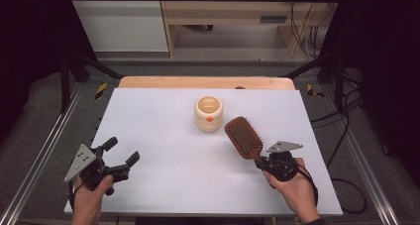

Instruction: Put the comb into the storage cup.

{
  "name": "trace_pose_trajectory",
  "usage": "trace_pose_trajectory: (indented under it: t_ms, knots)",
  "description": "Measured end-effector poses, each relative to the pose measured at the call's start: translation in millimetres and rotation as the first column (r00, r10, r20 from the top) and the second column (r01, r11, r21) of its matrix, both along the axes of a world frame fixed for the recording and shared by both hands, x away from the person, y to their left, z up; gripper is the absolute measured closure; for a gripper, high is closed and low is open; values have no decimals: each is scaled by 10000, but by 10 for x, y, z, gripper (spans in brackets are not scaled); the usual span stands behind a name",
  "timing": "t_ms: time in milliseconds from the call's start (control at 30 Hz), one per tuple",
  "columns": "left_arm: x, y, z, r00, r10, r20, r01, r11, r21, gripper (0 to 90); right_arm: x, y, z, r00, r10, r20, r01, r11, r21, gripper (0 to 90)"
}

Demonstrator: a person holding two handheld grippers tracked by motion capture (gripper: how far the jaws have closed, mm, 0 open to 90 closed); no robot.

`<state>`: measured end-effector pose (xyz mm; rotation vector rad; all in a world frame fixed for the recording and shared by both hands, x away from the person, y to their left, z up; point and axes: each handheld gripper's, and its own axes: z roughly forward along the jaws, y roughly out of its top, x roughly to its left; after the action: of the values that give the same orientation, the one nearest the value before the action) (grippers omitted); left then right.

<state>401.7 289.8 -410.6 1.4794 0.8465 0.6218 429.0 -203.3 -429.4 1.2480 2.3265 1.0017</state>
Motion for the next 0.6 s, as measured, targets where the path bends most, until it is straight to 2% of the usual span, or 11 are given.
trace_pose_trajectory:
  t_ms: [67, 200, 300, 433, 600]
  knots:
    - [21, -97, 59, 9996, -265, 9, 265, 9996, 104, 31, 14, 36, 15, 9997, 6, 249, -12, 9998, 221, 730]
    - [85, -307, 174, 9970, -767, 51, 767, 9971, -2, 32, 45, 80, 43, 9986, 65, 533, -101, 9977, 675, 730]
    - [152, -479, 261, 9931, -1170, 65, 1170, 9931, -78, 32, 60, 95, 58, 9973, 49, 727, -118, 9954, 954, 730]
    - [275, -698, 363, 9870, -1602, -105, 1596, 9862, -441, 35, 73, 120, 87, 9954, 6, 956, -126, 9920, 1256, 730]
    - [403, -923, 465, 9799, -1980, -256, 1966, 9793, -482, 34, 79, 152, 151, 9910, 39, 1337, -241, 9884, 1501, 730]
